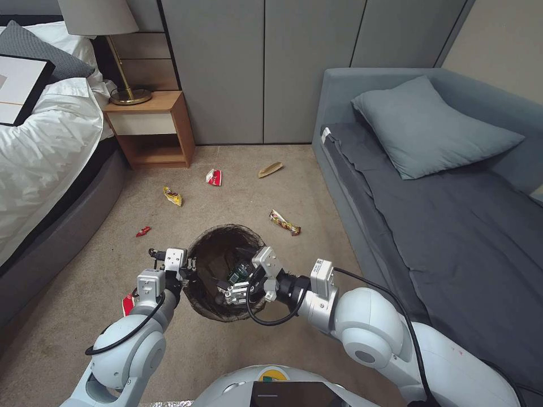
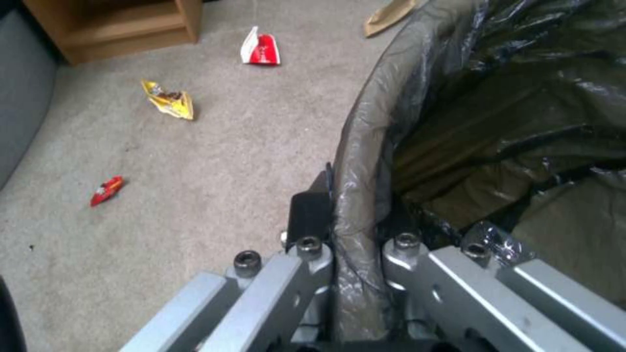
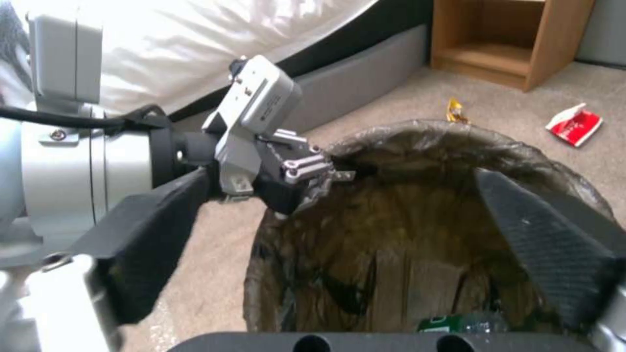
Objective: Pick up the trash bin, then pick up the garbage from the floor and place it into the trash bin.
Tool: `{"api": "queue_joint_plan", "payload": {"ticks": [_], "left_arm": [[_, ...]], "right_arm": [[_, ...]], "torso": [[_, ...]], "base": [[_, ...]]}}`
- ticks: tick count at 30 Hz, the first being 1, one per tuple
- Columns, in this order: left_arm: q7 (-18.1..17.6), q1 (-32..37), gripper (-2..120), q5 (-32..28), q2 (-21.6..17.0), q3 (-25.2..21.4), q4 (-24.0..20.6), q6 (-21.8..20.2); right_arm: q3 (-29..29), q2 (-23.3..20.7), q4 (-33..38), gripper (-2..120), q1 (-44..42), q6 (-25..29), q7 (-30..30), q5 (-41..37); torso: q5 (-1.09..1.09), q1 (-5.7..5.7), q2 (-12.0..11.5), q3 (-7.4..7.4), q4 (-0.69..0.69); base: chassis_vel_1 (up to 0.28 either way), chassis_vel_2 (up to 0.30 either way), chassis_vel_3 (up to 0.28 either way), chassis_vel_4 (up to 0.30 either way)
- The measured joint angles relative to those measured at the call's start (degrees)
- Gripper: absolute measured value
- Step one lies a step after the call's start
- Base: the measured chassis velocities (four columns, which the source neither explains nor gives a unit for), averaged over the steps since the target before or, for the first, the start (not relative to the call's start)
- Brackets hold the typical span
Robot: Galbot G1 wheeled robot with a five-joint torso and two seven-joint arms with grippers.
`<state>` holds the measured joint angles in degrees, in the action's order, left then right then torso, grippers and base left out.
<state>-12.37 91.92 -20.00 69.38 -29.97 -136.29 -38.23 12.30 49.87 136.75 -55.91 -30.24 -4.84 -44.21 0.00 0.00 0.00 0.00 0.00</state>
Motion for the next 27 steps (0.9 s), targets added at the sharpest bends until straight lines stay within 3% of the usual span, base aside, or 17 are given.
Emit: {"api": "queue_joint_plan", "payload": {"ticks": [7, 12, 15, 27], "left_arm": [[0.2, -0.2, 3, 0.0, -0.1, -0.3, 0.2, 0.1], [0.8, 0.0, 3, 0.0, -0.2, -1.1, 0.3, 0.3], [1.1, 0.2, 3, -0.4, -0.8, -2.6, -0.1, 0.5], [2.3, 0.7, 3, 2.9, -0.3, -4.0, 0.7, 3.6]], "right_arm": [[-3.8, 0.1, 1.1, 100, 0.4, 2.3, 0.8, -0.7], [-12.3, -0.3, 1.2, 100, -4.0, 9.2, 2.0, 8.5], [-19.3, 2.6, -1.1, 100, -11.1, 15.1, -2.6, 15.2], [-35.2, 14.4, -6.5, 100, -25.8, 21.5, -3.4, 34.3]], "torso": [[0.00, 0.00, 0.0, 0.00, 0.00], [0.00, 0.00, 0.0, 0.00, -0.01], [0.00, 0.00, 0.0, 0.00, -0.01], [0.00, -0.01, 0.0, 0.00, 0.00]], "base": [[0.000, 0.000, 0.000, 0.000], [0.000, 0.000, 0.000, 0.000], [0.000, 0.000, 0.000, 0.000], [0.000, 0.000, 0.000, 0.000]]}}
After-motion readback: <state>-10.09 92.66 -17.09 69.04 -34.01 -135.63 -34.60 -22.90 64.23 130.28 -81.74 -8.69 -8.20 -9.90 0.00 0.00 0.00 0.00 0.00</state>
